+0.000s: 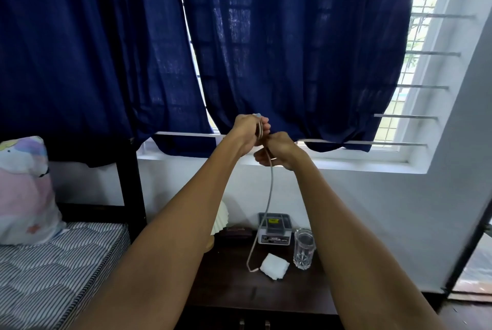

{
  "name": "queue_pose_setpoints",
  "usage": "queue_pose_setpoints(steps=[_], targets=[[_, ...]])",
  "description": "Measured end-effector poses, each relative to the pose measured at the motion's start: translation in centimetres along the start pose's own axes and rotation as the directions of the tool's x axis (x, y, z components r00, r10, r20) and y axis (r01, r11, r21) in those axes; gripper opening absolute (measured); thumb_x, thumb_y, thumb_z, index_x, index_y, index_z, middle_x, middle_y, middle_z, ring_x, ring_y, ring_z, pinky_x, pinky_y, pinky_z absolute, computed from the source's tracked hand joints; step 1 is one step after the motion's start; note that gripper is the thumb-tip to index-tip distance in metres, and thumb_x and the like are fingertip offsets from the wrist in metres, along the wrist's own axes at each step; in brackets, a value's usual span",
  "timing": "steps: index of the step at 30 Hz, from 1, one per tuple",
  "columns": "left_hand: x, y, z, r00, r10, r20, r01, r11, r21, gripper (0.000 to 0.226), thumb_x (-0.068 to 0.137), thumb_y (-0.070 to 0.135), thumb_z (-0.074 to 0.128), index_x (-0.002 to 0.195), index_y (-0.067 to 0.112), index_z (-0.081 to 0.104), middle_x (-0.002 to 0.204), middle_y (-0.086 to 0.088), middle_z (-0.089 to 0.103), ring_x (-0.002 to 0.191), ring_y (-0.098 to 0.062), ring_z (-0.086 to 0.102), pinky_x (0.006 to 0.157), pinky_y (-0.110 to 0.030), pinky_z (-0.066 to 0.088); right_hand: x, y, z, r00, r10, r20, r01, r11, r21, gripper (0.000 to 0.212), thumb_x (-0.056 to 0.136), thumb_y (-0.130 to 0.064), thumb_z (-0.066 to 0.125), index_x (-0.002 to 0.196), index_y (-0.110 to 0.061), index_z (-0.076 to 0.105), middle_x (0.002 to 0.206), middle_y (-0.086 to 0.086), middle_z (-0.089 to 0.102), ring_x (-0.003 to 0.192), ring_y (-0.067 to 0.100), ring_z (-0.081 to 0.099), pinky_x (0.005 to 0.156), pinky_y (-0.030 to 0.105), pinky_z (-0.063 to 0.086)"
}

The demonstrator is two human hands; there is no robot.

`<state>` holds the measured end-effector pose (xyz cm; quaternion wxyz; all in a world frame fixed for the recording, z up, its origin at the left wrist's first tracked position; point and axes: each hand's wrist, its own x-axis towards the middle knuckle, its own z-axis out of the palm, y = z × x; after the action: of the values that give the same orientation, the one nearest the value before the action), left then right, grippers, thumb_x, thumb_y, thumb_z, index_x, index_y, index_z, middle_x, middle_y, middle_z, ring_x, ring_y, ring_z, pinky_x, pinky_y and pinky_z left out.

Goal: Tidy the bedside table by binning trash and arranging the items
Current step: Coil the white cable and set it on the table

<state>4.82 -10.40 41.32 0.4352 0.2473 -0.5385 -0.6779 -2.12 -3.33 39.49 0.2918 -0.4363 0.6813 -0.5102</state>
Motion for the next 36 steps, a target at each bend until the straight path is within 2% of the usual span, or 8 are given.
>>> queue_pose_setpoints(steps=[5, 8, 14, 17, 21, 25, 31, 36], targets=[[0.9, -0.9, -0.8, 0.979, 0.143, -0.147, -0.105, 0.966, 0.238, 0.029, 0.098, 0.012, 0.041, 0.073, 0.013, 0.056, 0.069, 0.002, 0.060, 0.061, -0.008, 0.056, 0.058, -0.017, 0.048, -0.7, -2.2, 0.6, 0.970, 0.157, 0.185, -0.068, 0.908, -0.414, 0.012, 0.094, -0.003, 0.045, 0.086, -0.003, 0.054, 0.069, 0.014, 0.066, 0.050, 0.015, 0.066, 0.048, 0.024, 0.057], [0.8, -1.2, -1.6, 0.977, 0.180, -0.112, -0.130, 0.927, 0.352, 0.023, 0.097, 0.010, 0.041, 0.079, 0.007, 0.056, 0.070, 0.002, 0.058, 0.062, -0.007, 0.054, 0.051, -0.013, 0.046, -1.0, -3.2, 0.5, 0.961, 0.184, 0.207, -0.044, 0.839, -0.543, 0.008, 0.092, -0.005, 0.052, 0.085, -0.007, 0.053, 0.068, 0.010, 0.067, 0.042, 0.009, 0.063, 0.042, 0.019, 0.051], [-0.4, -1.7, -2.3, 0.985, 0.156, 0.068, -0.164, 0.768, 0.619, 0.038, 0.088, -0.004, 0.037, 0.053, 0.011, 0.035, 0.055, -0.008, 0.039, 0.051, -0.017, 0.034, 0.052, -0.027, 0.029, -1.3, -4.8, -0.1, 0.985, 0.099, 0.144, 0.022, 0.749, -0.663, 0.013, 0.080, -0.005, 0.069, 0.069, -0.007, 0.062, 0.053, 0.003, 0.063, 0.041, 0.009, 0.057, 0.044, 0.019, 0.046], [-0.9, -1.9, -2.7, 0.990, 0.004, 0.143, -0.095, 0.763, 0.639, 0.031, 0.088, -0.005, 0.034, 0.061, 0.004, 0.047, 0.059, -0.010, 0.044, 0.051, -0.017, 0.039, 0.053, -0.026, 0.030, -1.6, -5.5, -1.0, 0.998, -0.001, 0.070, 0.046, 0.766, -0.641, 0.004, 0.075, 0.000, 0.068, 0.079, 0.000, 0.069, 0.061, 0.008, 0.065, 0.047, 0.012, 0.056, 0.052, 0.021, 0.047], [-1.6, -1.8, -2.4, 0.975, -0.166, 0.148, 0.066, 0.852, 0.519, 0.035, 0.101, 0.020, 0.024, 0.097, -0.001, 0.051, 0.073, -0.010, 0.052, 0.063, -0.018, 0.047, 0.063, -0.027, 0.042, -1.5, -5.4, -2.4, 0.988, -0.150, -0.041, 0.095, 0.789, -0.607, 0.016, 0.077, -0.001, 0.065, 0.087, -0.007, 0.075, 0.080, 0.008, 0.071, 0.069, 0.018, 0.065, 0.064, 0.029, 0.053], [-2.0, -0.7, -1.6, 0.954, -0.211, 0.213, 0.085, 0.872, 0.482, 0.048, 0.101, 0.031, 0.023, 0.087, 0.001, 0.058, 0.071, -0.007, 0.055, 0.062, -0.017, 0.048, 0.061, -0.026, 0.045, -0.7, -4.0, -3.3, 0.959, -0.255, -0.122, 0.149, 0.823, -0.549, 0.017, 0.081, -0.009, 0.067, 0.076, -0.023, 0.075, 0.090, 0.003, 0.071, 0.091, 0.026, 0.067, 0.086, 0.044, 0.056], [-1.9, 0.4, -2.2, 0.896, -0.275, 0.350, 0.115, 0.902, 0.416, 0.035, 0.097, 0.010, 0.031, 0.099, -0.004, 0.062, 0.059, 0.001, 0.050, 0.055, -0.010, 0.043, 0.053, -0.019, 0.042, 0.0, -0.9, -5.1, 0.955, -0.258, -0.147, 0.221, 0.948, -0.230, 0.005, 0.076, -0.017, 0.077, 0.074, -0.017, 0.073, 0.068, -0.002, 0.066, 0.055, 0.010, 0.054, 0.053, 0.021, 0.044], [-2.0, 0.4, -1.6, 0.845, -0.279, 0.457, 0.179, 0.952, 0.250, 0.036, 0.095, 0.008, 0.031, 0.087, 0.000, 0.066, 0.054, 0.002, 0.043, 0.047, -0.007, 0.038, 0.048, -0.018, 0.040, -0.1, 1.9, -4.2, 0.983, -0.145, -0.110, 0.160, 0.976, 0.145, 0.008, 0.086, -0.022, 0.067, 0.079, -0.024, 0.069, 0.072, -0.005, 0.066, 0.057, 0.007, 0.053, 0.061, 0.020, 0.044]])
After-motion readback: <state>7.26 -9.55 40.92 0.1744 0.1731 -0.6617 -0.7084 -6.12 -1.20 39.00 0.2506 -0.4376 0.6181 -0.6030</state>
